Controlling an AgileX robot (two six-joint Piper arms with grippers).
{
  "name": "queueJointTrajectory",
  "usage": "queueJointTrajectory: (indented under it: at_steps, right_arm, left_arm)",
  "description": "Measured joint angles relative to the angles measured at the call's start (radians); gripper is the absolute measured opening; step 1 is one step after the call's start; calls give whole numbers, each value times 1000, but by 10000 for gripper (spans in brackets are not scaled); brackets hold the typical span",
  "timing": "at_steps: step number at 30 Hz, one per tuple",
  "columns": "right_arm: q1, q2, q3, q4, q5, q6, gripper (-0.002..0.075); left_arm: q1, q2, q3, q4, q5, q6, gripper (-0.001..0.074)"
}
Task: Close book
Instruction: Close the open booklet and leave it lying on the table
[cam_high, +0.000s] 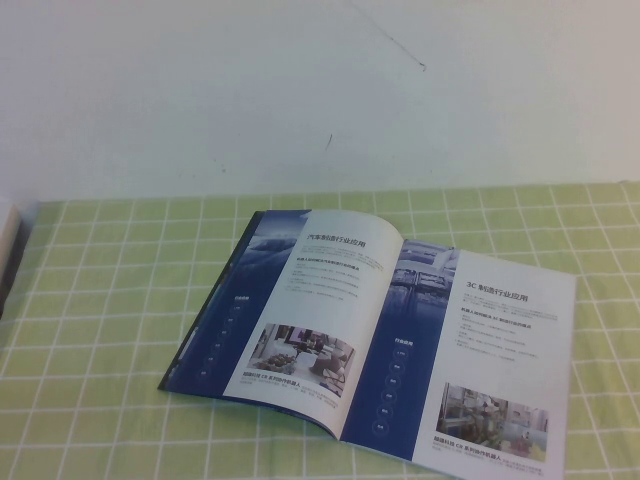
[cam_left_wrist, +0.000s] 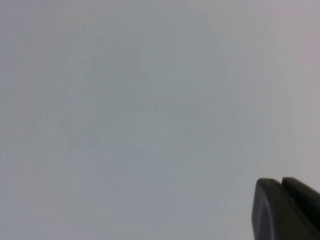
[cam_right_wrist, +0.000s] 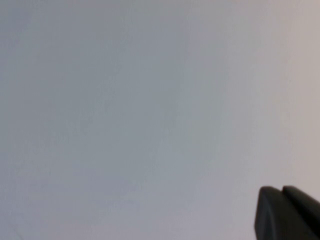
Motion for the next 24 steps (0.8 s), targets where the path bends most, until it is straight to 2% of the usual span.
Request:
queueJointTrajectory:
  at_steps: [5, 13, 18, 21, 24]
  right_arm:
    - [0, 0, 0, 100, -57, 19, -3]
    - [0, 0, -2, 130, -63, 23, -3]
    - [0, 0, -103, 95, 111, -29, -3]
    - [0, 0, -197, 87, 260, -72, -3]
    - [0, 15, -331, 87, 521, -87, -3]
  left_arm:
    - [0, 0, 0, 18, -139, 0, -4]
    - [0, 0, 0, -18, -172, 0, -4]
    - [0, 0, 0, -139, -161, 0, -4]
    - [0, 0, 0, -132, -171, -15, -4]
    - [0, 0, 0, -64, -187, -24, -4]
